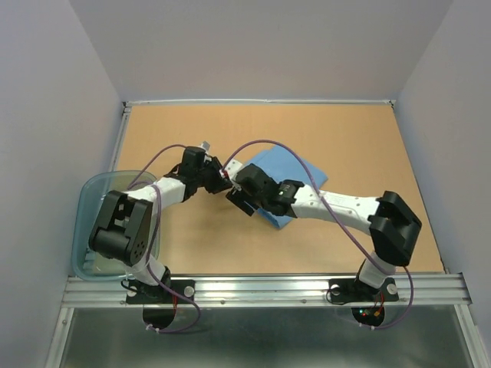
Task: Fold and stack the long sleeve shirts
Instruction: Fold the shirt
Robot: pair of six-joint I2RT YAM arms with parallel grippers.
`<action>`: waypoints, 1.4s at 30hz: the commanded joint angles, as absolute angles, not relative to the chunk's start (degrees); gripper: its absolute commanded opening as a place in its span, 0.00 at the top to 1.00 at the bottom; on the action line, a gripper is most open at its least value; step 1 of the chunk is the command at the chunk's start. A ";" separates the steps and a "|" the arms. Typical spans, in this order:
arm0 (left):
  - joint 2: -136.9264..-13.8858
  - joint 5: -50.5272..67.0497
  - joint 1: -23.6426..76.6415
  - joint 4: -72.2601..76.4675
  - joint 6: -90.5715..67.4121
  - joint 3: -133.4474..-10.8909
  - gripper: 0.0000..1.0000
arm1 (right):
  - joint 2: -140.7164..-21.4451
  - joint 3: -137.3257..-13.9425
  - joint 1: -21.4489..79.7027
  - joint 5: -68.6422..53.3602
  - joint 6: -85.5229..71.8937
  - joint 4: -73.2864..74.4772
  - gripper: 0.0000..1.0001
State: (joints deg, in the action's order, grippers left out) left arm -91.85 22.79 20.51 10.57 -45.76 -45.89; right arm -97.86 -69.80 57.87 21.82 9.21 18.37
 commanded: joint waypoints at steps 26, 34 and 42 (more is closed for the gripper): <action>-97.28 25.83 30.41 11.50 -43.86 -56.00 0.60 | -80.94 -35.08 30.41 -30.24 -47.90 -23.02 0.59; -102.57 25.84 29.45 16.70 -45.88 -47.47 0.62 | -86.22 -26.29 26.99 -32.95 -50.45 -26.28 0.66; -103.54 25.58 24.79 18.19 -45.27 -44.47 0.62 | -81.40 -17.67 17.41 -36.73 -48.53 -24.26 0.70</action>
